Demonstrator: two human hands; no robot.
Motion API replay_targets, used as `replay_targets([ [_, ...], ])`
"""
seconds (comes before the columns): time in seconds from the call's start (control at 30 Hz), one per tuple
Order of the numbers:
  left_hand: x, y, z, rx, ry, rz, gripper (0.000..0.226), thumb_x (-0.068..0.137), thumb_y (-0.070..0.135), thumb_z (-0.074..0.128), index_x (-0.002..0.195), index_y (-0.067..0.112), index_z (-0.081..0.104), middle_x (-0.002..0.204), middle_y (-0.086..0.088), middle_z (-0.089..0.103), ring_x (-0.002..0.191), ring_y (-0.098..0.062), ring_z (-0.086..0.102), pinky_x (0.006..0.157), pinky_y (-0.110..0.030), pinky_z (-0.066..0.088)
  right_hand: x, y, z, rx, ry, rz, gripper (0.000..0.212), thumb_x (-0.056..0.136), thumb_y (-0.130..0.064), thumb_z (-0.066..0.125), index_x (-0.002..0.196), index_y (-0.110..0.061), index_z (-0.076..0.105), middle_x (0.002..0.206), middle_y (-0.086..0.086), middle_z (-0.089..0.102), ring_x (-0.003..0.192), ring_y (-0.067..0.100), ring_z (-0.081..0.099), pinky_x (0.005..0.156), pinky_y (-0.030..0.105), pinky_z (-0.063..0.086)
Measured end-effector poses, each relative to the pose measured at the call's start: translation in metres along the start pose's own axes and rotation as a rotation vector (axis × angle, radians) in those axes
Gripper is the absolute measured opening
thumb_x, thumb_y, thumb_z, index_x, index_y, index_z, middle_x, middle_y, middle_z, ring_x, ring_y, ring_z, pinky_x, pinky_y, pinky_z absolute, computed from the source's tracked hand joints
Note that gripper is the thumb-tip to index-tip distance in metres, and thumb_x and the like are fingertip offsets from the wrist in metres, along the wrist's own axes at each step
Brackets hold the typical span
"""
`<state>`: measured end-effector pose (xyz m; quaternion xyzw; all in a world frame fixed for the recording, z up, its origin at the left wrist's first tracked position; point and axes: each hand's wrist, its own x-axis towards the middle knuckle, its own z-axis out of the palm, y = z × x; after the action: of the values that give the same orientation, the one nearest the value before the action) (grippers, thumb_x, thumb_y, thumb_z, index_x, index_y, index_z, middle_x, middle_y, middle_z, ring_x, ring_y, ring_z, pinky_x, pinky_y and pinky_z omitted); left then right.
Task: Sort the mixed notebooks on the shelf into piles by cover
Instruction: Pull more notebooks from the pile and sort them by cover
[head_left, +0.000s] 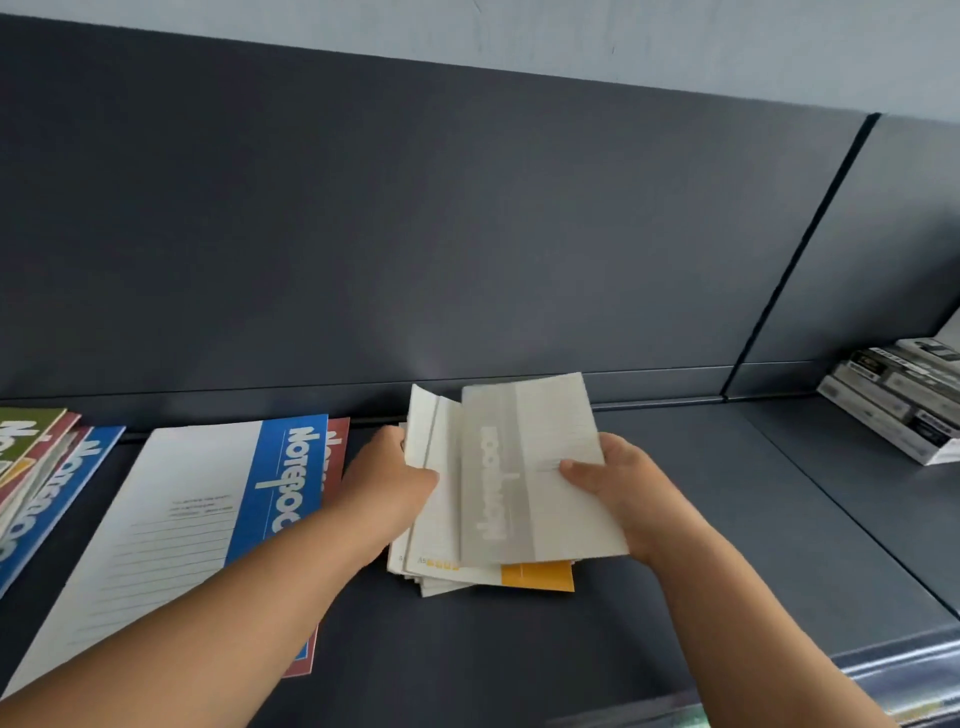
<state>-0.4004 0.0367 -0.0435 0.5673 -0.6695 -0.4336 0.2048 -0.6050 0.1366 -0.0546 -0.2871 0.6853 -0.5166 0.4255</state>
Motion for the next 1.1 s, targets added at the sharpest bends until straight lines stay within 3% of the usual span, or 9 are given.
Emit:
replay_targets([
  [0.2, -0.01, -0.008, -0.008, 0.117, -0.024, 0.027, 0.052, 0.092, 0.012, 0.054, 0.14, 0.022, 0.037, 0.12, 0.002, 0.056, 0.104, -0.018, 0.057, 0.085, -0.037, 0.053, 0.006, -0.001, 0.023, -0.295, 0.072, -0.069, 0.027, 0.089, -0.013, 0.065, 0.114, -0.023, 0.06, 0.104, -0.003, 0.071, 0.093, 0.019, 0.069, 0.078, 0.042, 0.059],
  [0.33, -0.009, -0.012, -0.01, 0.215, 0.011, 0.088, 0.06, 0.094, 0.017, 0.054, 0.148, 0.021, 0.03, 0.144, -0.001, 0.043, 0.115, -0.019, 0.05, 0.076, -0.028, 0.041, 0.003, -0.008, 0.023, -0.287, 0.074, -0.098, 0.029, 0.089, -0.014, 0.066, 0.115, -0.025, 0.061, 0.103, -0.004, 0.072, 0.091, 0.02, 0.07, 0.078, 0.044, 0.06],
  [0.53, -0.012, -0.012, -0.012, 0.262, -0.009, 0.094, 0.053, 0.094, 0.017, 0.054, 0.144, 0.019, 0.036, 0.14, -0.002, 0.046, 0.11, -0.019, 0.05, 0.085, -0.033, 0.048, -0.01, -0.017, 0.021, -0.231, -0.029, -0.038, 0.023, 0.097, -0.011, 0.051, 0.11, -0.026, 0.063, 0.099, -0.001, 0.075, 0.087, 0.023, 0.072, 0.073, 0.039, 0.06],
  [0.7, -0.018, 0.037, -0.04, 0.634, 0.492, 0.866, 0.063, 0.087, 0.016, 0.059, 0.146, 0.019, 0.039, 0.157, -0.007, 0.03, 0.144, -0.03, 0.023, 0.109, -0.046, 0.021, -0.021, -0.06, 0.022, -0.755, -0.047, -0.376, 0.013, 0.094, -0.011, 0.056, 0.093, -0.016, 0.068, 0.082, 0.002, 0.068, 0.076, 0.023, 0.064, 0.065, 0.029, 0.047],
  [0.77, -0.018, 0.066, -0.047, 0.796, 0.443, 1.063, 0.052, 0.087, 0.022, 0.056, 0.139, 0.021, 0.048, 0.146, -0.003, 0.047, 0.138, -0.028, 0.034, 0.107, -0.046, 0.018, -0.024, -0.081, 0.031, -0.952, -0.025, -0.554, 0.011, 0.093, -0.016, 0.06, 0.085, -0.01, 0.066, 0.07, 0.005, 0.06, 0.065, 0.02, 0.053, 0.058, 0.029, 0.038],
  [0.87, -0.021, 0.091, -0.054, 0.991, 0.252, 0.831, 0.023, 0.101, 0.031, 0.041, 0.102, 0.019, 0.06, 0.088, 0.004, 0.061, 0.099, -0.026, 0.057, 0.084, -0.037, 0.035, -0.027, -0.097, 0.041, -0.974, 0.14, -0.773, 0.012, 0.092, -0.021, 0.064, 0.089, -0.011, 0.069, 0.079, 0.006, 0.067, 0.079, 0.023, 0.059, 0.069, 0.032, 0.041],
  [0.93, -0.015, 0.087, -0.06, 0.816, 0.248, 0.731, 0.028, 0.102, 0.029, 0.039, 0.088, 0.014, 0.058, 0.076, 0.001, 0.055, 0.078, -0.024, 0.054, 0.063, -0.033, 0.034, -0.027, -0.095, 0.039, -0.834, 0.419, -0.872, 0.02, 0.09, -0.022, 0.068, 0.109, -0.017, 0.07, 0.111, 0.001, 0.071, 0.117, 0.023, 0.055, 0.098, 0.034, 0.04],
  [1.0, -0.007, 0.073, -0.065, 0.467, 0.286, 0.612, 0.03, 0.099, 0.025, 0.043, 0.08, 0.005, 0.053, 0.072, 0.001, 0.053, 0.068, -0.019, 0.048, 0.057, -0.031, 0.03, -0.032, -0.087, 0.033, -0.571, 0.58, -0.742, 0.049, 0.092, -0.025, 0.067, 0.139, -0.02, 0.052, 0.142, -0.005, 0.052, 0.138, 0.017, 0.035, 0.114, 0.034, 0.029],
  [1.1, -0.005, 0.052, -0.059, -0.148, 0.15, 0.247, 0.028, 0.096, 0.021, 0.049, 0.086, -0.005, 0.056, 0.077, -0.005, 0.054, 0.071, -0.018, 0.05, 0.065, -0.028, 0.039, -0.038, -0.072, 0.034, -0.006, 0.313, -0.339, 0.073, 0.094, -0.034, 0.063, 0.154, -0.025, 0.023, 0.144, -0.009, 0.042, 0.129, 0.016, 0.045, 0.106, 0.034, 0.038],
])
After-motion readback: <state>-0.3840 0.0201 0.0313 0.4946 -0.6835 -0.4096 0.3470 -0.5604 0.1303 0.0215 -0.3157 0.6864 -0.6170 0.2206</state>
